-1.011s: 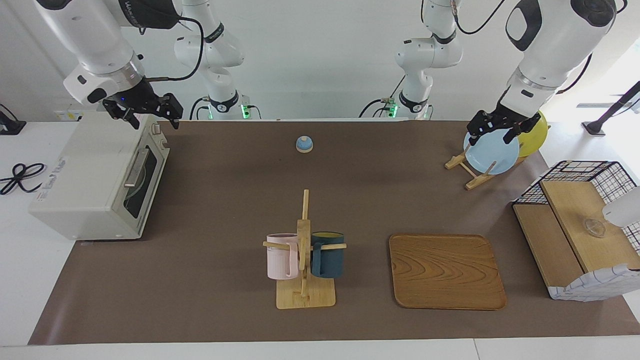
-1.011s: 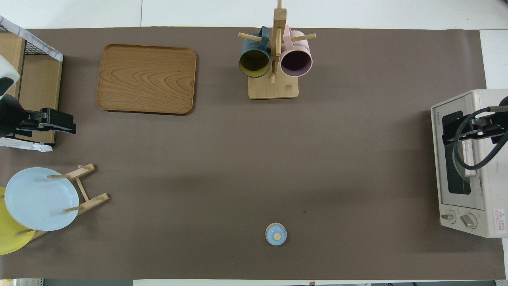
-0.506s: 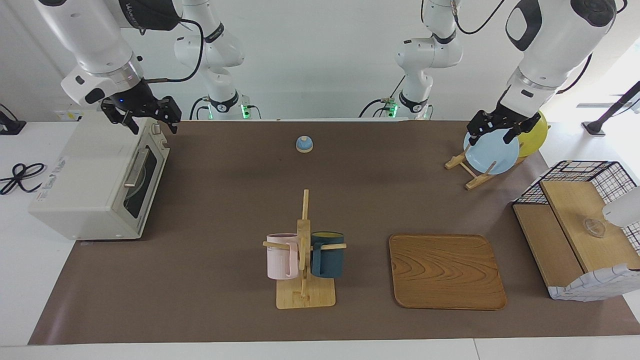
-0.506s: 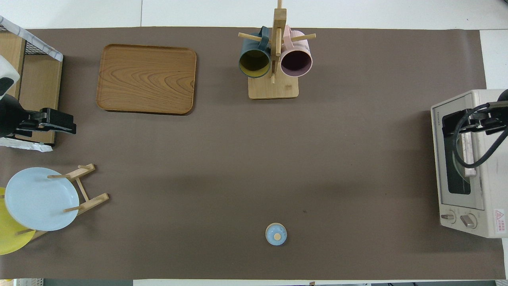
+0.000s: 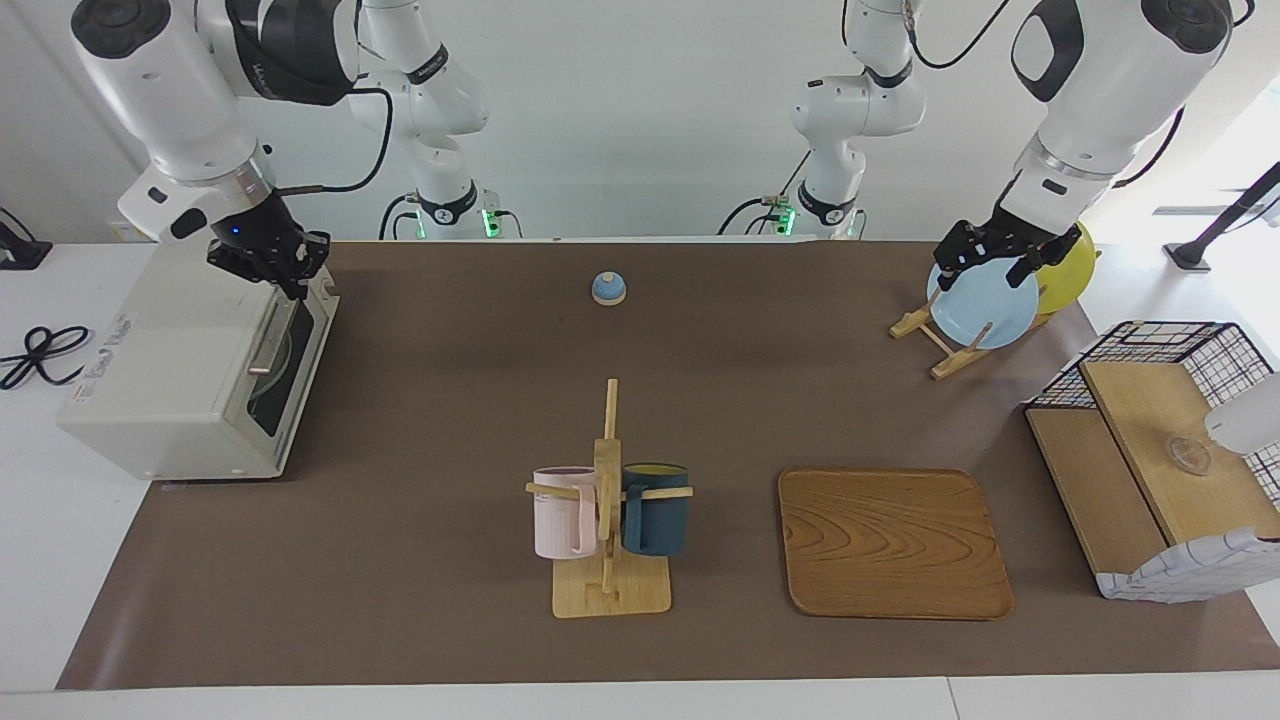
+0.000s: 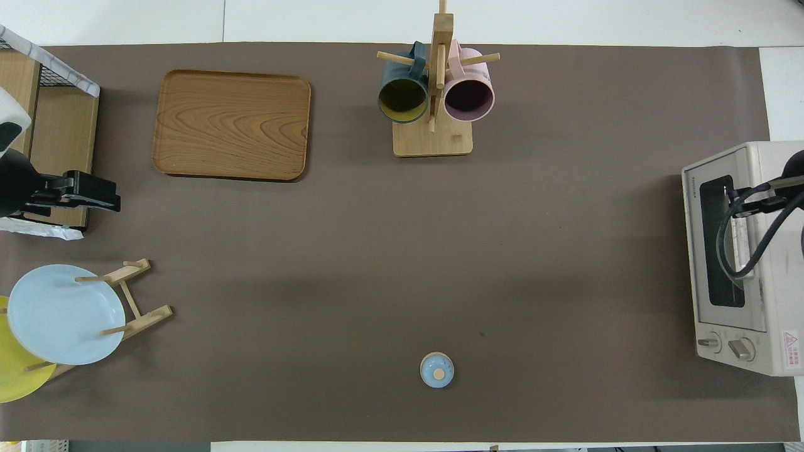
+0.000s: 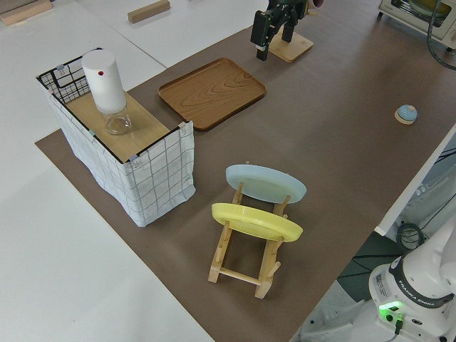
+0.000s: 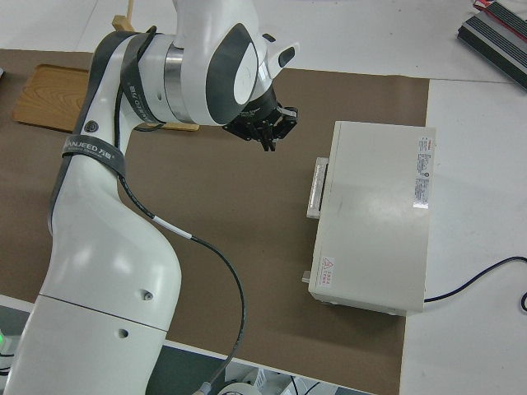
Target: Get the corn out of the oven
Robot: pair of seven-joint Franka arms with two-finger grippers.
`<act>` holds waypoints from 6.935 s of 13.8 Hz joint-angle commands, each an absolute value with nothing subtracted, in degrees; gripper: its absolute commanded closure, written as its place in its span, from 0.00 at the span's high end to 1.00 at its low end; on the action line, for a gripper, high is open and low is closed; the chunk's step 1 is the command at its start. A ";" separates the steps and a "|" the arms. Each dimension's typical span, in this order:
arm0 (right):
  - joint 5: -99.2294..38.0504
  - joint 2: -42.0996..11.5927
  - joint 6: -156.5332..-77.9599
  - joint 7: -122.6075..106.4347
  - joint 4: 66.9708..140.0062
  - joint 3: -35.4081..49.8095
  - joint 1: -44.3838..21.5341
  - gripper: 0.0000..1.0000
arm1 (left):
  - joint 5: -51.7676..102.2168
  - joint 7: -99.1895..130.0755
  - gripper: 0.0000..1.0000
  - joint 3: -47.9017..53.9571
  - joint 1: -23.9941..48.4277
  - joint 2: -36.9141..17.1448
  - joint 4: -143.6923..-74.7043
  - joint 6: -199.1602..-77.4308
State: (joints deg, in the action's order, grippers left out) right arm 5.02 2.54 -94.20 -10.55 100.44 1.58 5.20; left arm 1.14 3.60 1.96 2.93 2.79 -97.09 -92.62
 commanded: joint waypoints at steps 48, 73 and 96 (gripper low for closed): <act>5.45 -2.90 -124.09 -3.87 123.30 2.72 2.90 0.00 | 0.26 3.43 1.00 2.02 2.90 3.69 -97.56 -92.11; 6.15 -2.55 -116.64 0.60 121.46 2.11 2.01 0.40 | 0.79 3.60 1.00 2.11 3.52 3.87 -98.53 -93.25; 9.75 1.58 -118.21 2.81 128.76 2.46 5.28 0.00 | 7.56 3.69 1.00 2.46 5.98 3.16 -106.79 -105.91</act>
